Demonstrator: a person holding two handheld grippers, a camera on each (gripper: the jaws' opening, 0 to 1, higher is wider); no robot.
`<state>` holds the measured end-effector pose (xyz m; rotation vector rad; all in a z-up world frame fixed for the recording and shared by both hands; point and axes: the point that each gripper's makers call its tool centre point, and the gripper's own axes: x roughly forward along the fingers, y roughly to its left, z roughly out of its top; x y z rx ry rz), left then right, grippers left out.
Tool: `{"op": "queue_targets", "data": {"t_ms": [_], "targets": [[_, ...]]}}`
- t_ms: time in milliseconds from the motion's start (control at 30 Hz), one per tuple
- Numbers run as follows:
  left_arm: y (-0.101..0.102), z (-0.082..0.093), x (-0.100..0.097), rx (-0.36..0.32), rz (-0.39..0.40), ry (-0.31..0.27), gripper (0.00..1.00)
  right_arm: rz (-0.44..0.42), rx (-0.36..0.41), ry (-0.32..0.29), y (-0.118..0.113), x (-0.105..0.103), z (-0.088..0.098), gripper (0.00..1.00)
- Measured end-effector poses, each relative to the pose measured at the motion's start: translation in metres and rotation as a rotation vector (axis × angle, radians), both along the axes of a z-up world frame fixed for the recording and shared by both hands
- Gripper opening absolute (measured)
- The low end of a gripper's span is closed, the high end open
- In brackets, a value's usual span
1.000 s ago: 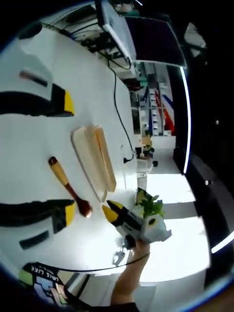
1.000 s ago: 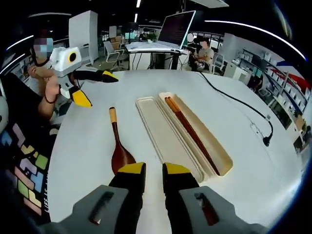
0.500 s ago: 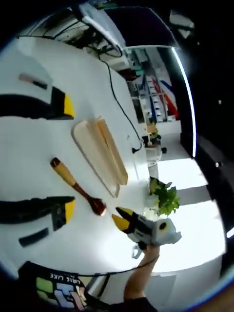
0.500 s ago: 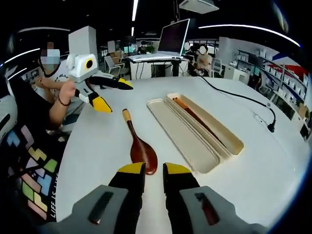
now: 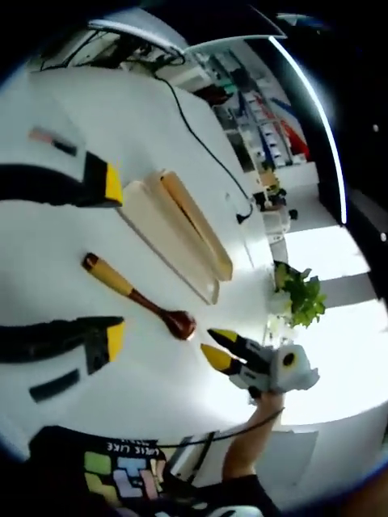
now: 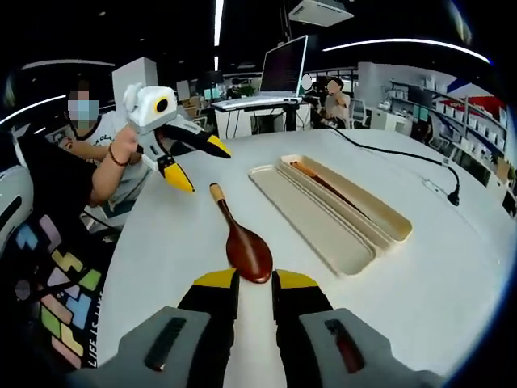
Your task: Arrange the utensils inside the cutlery case until each visible utensil rests in its matching compartment.
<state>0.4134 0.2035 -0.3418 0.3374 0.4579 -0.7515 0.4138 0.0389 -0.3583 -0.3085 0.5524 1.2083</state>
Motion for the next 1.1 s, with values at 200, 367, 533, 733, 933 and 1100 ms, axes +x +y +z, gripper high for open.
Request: {"op": "queue_targets", "data": {"t_ms": [200, 367, 533, 733, 933, 1100], "targets": [[-0.005, -0.006, -0.007, 0.055, -0.076, 0.053, 0.49, 0.003, 0.024, -0.003, 0.001, -0.004, 0.001, 0.16], [-0.009, -0.013, -0.010, 0.093, -0.120, 0.075, 0.47, -0.003, 0.031, 0.000, 0.002, -0.006, 0.000, 0.16], [-0.014, -0.020, -0.009, 0.114, -0.157, 0.111, 0.41, -0.004, 0.041, -0.014, 0.005, -0.007, -0.001, 0.17], [-0.021, -0.022, -0.012, 0.113, -0.172, 0.160, 0.39, -0.022, 0.089, -0.051, 0.007, 0.000, 0.002, 0.17], [-0.028, -0.023, -0.012, 0.149, -0.211, 0.157, 0.37, -0.009, 0.080, -0.063, 0.009, -0.005, -0.003, 0.19], [-0.027, -0.029, -0.010, 0.166, -0.212, 0.173, 0.33, 0.001, 0.069, -0.072, 0.013, -0.007, -0.005, 0.20]]}}
